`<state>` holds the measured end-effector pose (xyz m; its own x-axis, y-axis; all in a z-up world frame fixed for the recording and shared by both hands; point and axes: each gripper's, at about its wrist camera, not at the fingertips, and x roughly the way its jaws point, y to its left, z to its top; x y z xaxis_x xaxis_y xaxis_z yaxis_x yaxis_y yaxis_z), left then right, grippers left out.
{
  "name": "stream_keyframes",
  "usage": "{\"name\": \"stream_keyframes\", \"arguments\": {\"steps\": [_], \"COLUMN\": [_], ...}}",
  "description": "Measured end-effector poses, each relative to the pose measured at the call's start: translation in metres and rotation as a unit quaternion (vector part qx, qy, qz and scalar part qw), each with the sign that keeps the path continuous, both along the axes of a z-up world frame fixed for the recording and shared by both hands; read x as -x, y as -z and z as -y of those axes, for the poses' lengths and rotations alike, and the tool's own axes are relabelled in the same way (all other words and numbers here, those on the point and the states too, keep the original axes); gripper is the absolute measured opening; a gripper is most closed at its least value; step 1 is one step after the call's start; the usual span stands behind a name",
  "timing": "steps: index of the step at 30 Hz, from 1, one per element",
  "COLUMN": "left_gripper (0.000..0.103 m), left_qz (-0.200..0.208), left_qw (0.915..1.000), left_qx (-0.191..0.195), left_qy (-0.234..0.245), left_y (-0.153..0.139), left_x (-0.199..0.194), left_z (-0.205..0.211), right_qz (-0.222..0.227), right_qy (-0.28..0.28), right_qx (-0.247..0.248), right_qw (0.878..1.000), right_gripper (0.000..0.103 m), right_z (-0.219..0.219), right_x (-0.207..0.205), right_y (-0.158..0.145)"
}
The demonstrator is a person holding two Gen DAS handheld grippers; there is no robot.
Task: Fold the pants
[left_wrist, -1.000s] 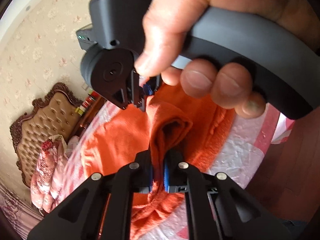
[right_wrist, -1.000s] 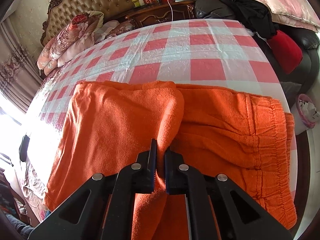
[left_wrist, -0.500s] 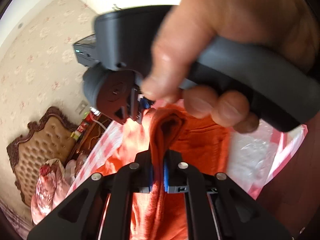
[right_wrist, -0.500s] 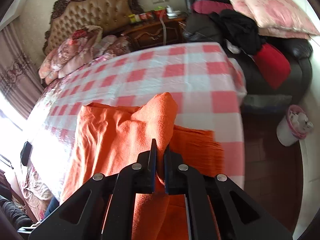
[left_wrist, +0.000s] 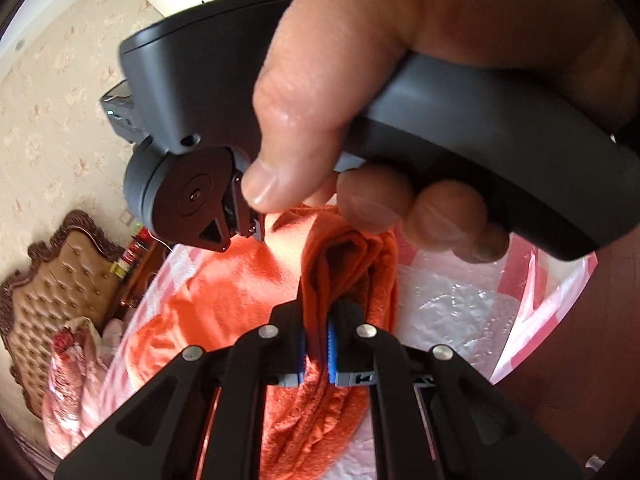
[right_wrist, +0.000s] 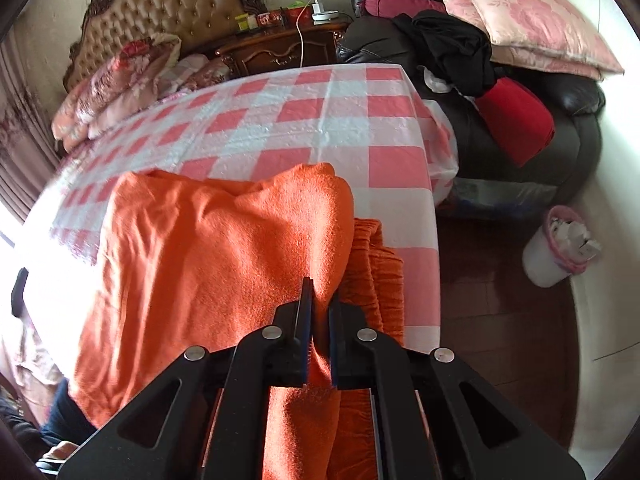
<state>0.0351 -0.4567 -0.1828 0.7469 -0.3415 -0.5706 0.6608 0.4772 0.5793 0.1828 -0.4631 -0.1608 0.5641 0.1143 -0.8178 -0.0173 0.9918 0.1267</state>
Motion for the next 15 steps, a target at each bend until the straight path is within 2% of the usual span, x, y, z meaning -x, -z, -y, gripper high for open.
{"name": "stream_keyframes", "arguments": {"steps": [3, 6, 9, 11, 14, 15], "left_gripper": [0.009, 0.017, 0.038, 0.061, 0.077, 0.08], "left_qz": [-0.013, -0.031, -0.042, -0.051, -0.059, -0.067], "left_qw": [0.9999, 0.9988, 0.9965, 0.9932, 0.9877, 0.985], "left_qx": [0.011, 0.038, 0.073, 0.104, 0.142, 0.156], "left_qy": [0.002, 0.001, 0.002, 0.012, 0.029, 0.035], "left_y": [0.001, -0.003, -0.016, -0.029, -0.047, -0.055], "left_x": [-0.003, -0.007, -0.007, -0.004, 0.002, 0.002], "left_z": [-0.002, -0.008, -0.019, -0.032, -0.054, -0.062], "right_qz": [0.006, 0.01, 0.016, 0.023, 0.04, 0.046], "right_qy": [0.003, 0.007, 0.015, 0.022, 0.051, 0.06], "right_qx": [0.015, 0.023, 0.028, 0.031, 0.057, 0.058], "right_qw": [1.0, 1.0, 0.999, 0.999, 0.996, 0.995], "right_gripper": [0.005, 0.005, 0.005, 0.006, 0.008, 0.01], "right_z": [-0.003, -0.003, -0.001, 0.001, 0.007, 0.011], "right_x": [0.002, 0.004, 0.008, 0.011, 0.018, 0.022], "right_y": [0.001, 0.0, -0.003, -0.007, -0.017, -0.021]}}
